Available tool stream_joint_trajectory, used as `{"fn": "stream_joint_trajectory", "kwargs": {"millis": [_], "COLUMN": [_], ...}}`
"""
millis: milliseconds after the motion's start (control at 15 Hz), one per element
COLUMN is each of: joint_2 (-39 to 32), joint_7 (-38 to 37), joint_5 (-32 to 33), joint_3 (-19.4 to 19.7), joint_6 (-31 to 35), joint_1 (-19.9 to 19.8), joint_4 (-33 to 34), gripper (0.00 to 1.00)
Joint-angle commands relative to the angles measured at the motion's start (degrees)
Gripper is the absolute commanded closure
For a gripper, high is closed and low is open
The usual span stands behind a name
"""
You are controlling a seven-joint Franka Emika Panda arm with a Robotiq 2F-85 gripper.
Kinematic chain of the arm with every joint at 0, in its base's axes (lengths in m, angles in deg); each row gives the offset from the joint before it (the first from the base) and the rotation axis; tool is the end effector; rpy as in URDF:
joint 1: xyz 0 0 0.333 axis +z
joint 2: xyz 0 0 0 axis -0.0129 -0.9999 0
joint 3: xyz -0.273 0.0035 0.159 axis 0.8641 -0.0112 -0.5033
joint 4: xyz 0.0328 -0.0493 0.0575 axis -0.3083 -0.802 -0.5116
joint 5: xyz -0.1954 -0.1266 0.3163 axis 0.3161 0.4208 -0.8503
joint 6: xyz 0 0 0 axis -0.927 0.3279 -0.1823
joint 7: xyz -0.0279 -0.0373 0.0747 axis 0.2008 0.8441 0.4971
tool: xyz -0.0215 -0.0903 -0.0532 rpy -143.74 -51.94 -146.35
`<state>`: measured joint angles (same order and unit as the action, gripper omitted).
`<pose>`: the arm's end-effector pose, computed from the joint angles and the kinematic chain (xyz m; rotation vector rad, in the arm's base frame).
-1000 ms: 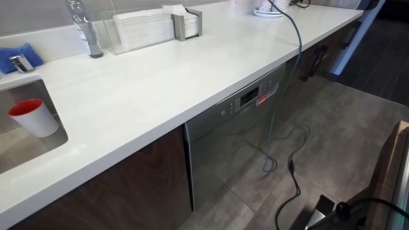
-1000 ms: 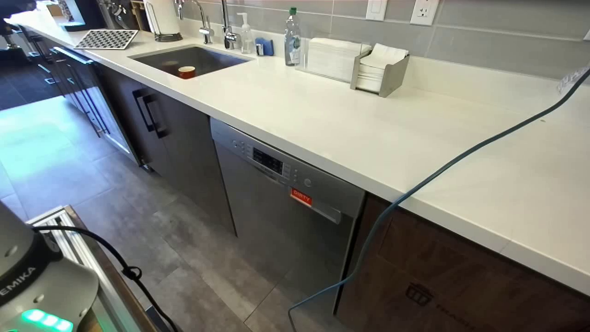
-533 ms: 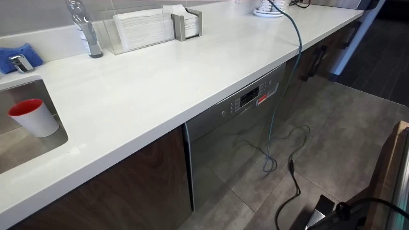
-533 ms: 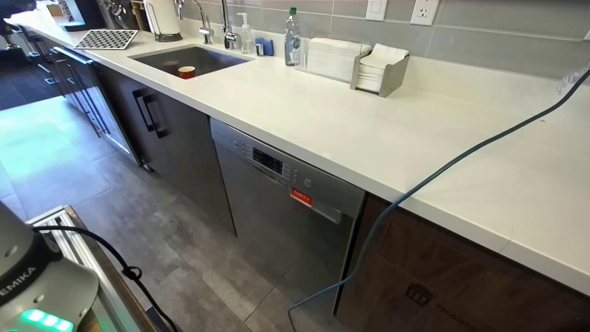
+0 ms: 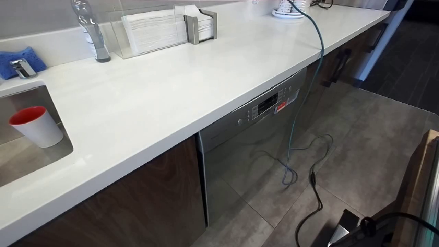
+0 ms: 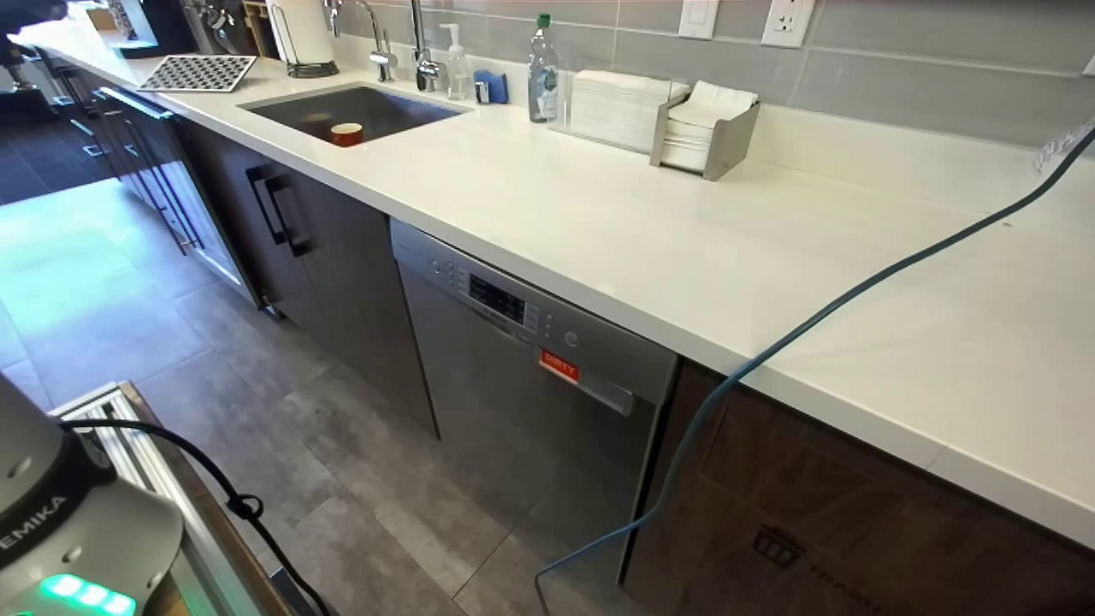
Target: Press the button on the oven
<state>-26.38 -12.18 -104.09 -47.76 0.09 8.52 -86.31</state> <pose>0.3256 0.1663 0.5440 -2.9326 0.2485 0.3571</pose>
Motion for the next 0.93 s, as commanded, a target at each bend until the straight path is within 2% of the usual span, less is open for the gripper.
{"fn": "stream_joint_trajectory", "kwargs": {"millis": [0,267,533,867], "joint_2": [0.65,-1.26,-3.48,-6.14], "joint_7": [3.18,8.67,18.74,24.23], "joint_5": [-1.93,0.19,1.46,2.73], "joint_3": [1.87,2.44,2.88,2.69], "joint_6": [2.39,7.12,15.07,26.45], "joint_1": [-2.07,-2.77,-1.13,-0.39], "joint_4": [-5.86,-10.24,-14.59,-20.37], "gripper": [0.00,0.00,0.00,0.00]}}
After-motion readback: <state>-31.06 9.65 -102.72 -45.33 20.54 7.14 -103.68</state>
